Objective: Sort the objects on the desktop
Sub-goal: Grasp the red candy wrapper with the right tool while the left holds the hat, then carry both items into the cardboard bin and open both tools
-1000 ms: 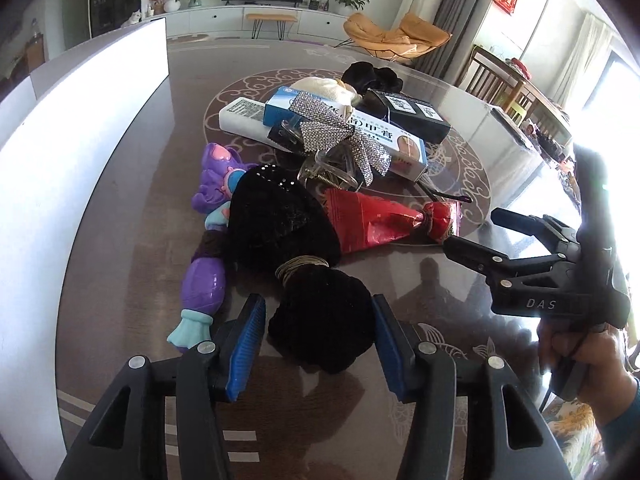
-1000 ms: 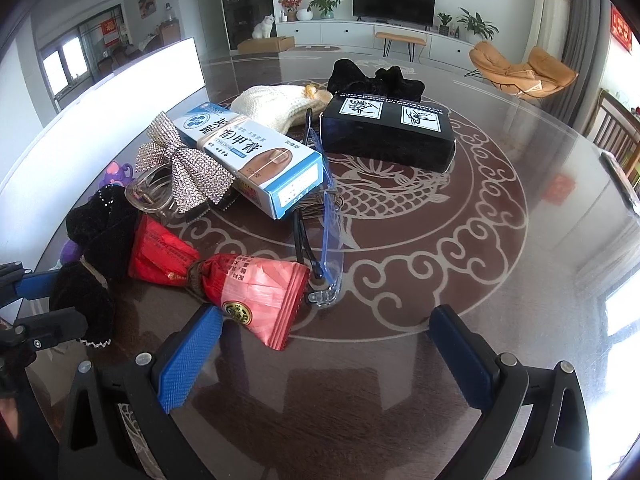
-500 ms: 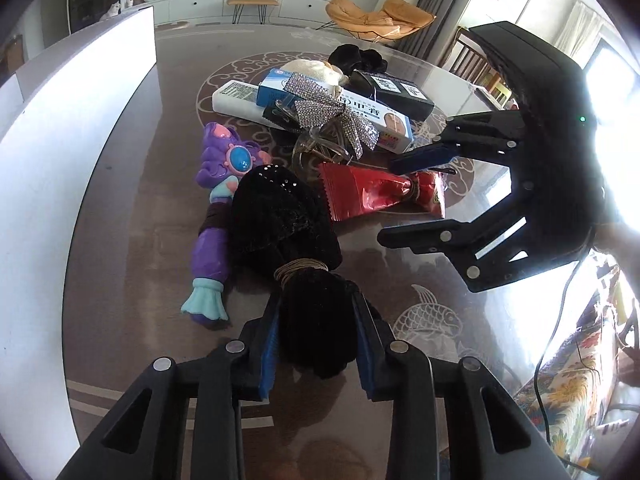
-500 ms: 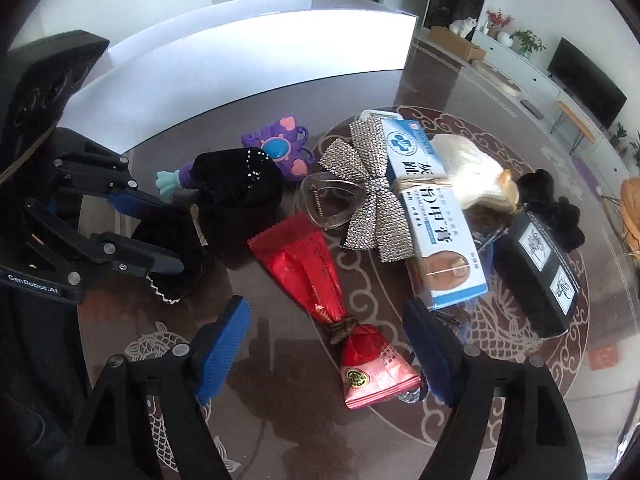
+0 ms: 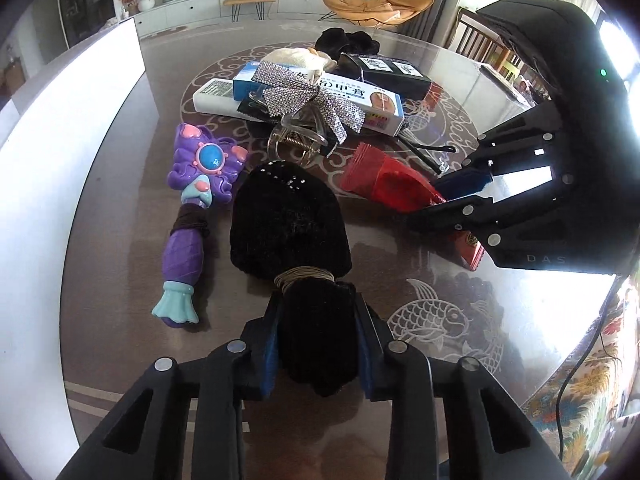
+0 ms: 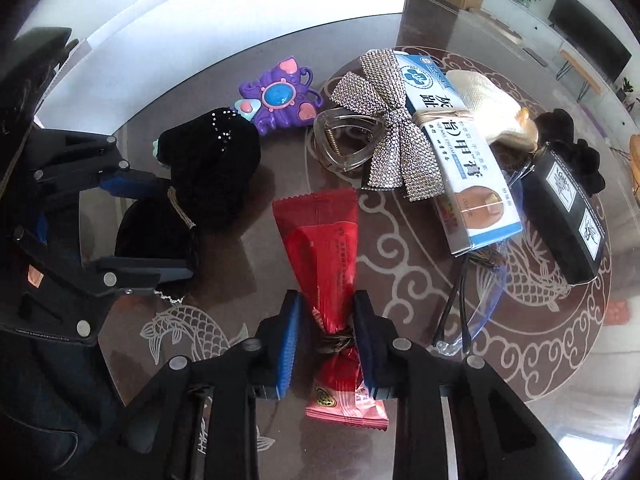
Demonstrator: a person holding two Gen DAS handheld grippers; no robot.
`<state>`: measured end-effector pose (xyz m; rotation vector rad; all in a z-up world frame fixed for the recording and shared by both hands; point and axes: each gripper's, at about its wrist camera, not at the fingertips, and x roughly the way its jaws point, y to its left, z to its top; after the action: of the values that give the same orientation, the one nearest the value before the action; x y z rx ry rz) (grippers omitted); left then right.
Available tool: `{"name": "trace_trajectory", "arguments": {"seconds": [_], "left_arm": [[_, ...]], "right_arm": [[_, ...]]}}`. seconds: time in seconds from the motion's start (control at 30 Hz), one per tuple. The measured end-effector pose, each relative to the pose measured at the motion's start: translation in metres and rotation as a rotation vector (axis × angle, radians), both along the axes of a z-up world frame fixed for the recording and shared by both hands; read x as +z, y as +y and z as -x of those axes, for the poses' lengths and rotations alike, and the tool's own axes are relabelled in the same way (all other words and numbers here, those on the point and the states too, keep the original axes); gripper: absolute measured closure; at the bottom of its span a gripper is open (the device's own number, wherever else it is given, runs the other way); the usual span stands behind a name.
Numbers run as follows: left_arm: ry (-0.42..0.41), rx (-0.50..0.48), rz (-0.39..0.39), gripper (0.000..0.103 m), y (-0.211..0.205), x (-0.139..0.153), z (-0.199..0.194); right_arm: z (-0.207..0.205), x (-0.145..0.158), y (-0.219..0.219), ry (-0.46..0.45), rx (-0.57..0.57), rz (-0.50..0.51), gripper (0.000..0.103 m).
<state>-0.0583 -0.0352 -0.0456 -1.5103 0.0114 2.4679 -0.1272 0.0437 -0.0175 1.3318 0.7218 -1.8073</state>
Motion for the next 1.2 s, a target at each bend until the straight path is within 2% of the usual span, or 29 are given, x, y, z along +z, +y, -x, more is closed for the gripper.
{"name": "trace_trajectory", "arguments": {"seconds": [0.1,0.23,0.3,0.4,0.5,0.63,0.7,0.8,0.87,0.9,0.97,1.1,1.2], "left_arm": [[0.066,0.006,-0.034,0.073,-0.004,0.020,-0.015],[0.159,0.064,-0.131,0.073,-0.031,0.065,-0.031],[0.200,0.101,-0.149,0.073,-0.053,0.089,-0.035],[0.247,0.184,-0.147,0.073,-0.099,0.119,-0.041],[0.280,0.290,-0.113,0.073,-0.153,0.138,-0.050],[0.271,0.432,-0.122,0.073,-0.226,0.145,-0.065],[0.268,0.471,-0.114,0.073,-0.247,0.144,-0.076],[0.279,0.481,-0.101,0.073,-0.258,0.143,-0.096],[0.293,0.479,-0.110,0.073,-0.260,0.142,-0.112],[0.298,0.478,-0.118,0.073,-0.258,0.141,-0.116],[0.311,0.476,-0.142,0.073,-0.256,0.140,-0.124],[0.320,0.473,-0.176,0.073,-0.245,0.137,-0.126],[0.308,0.459,-0.168,0.073,-0.234,0.134,-0.119]], "right_arm": [[0.001,0.008,0.012,-0.024,-0.061,0.003,0.084],[0.002,0.045,0.023,-0.026,-0.121,0.071,0.085],[-0.002,0.065,0.015,-0.011,-0.115,0.090,0.086],[0.002,0.096,-0.020,0.023,-0.079,0.118,0.087],[0.000,0.132,-0.065,0.076,-0.020,0.172,0.089],[-0.006,0.170,-0.133,0.098,0.041,0.281,0.090],[-0.011,0.180,-0.165,0.097,0.072,0.287,0.090],[-0.016,0.174,-0.195,0.096,0.119,0.242,0.083],[-0.020,0.164,-0.190,0.095,0.121,0.236,0.046],[-0.022,0.157,-0.182,0.114,0.129,0.229,0.039],[-0.033,0.136,-0.162,0.157,0.174,0.193,0.037],[-0.041,0.070,-0.133,0.170,0.212,0.070,0.037],[-0.034,0.045,-0.133,0.230,0.190,0.080,0.037]]}}
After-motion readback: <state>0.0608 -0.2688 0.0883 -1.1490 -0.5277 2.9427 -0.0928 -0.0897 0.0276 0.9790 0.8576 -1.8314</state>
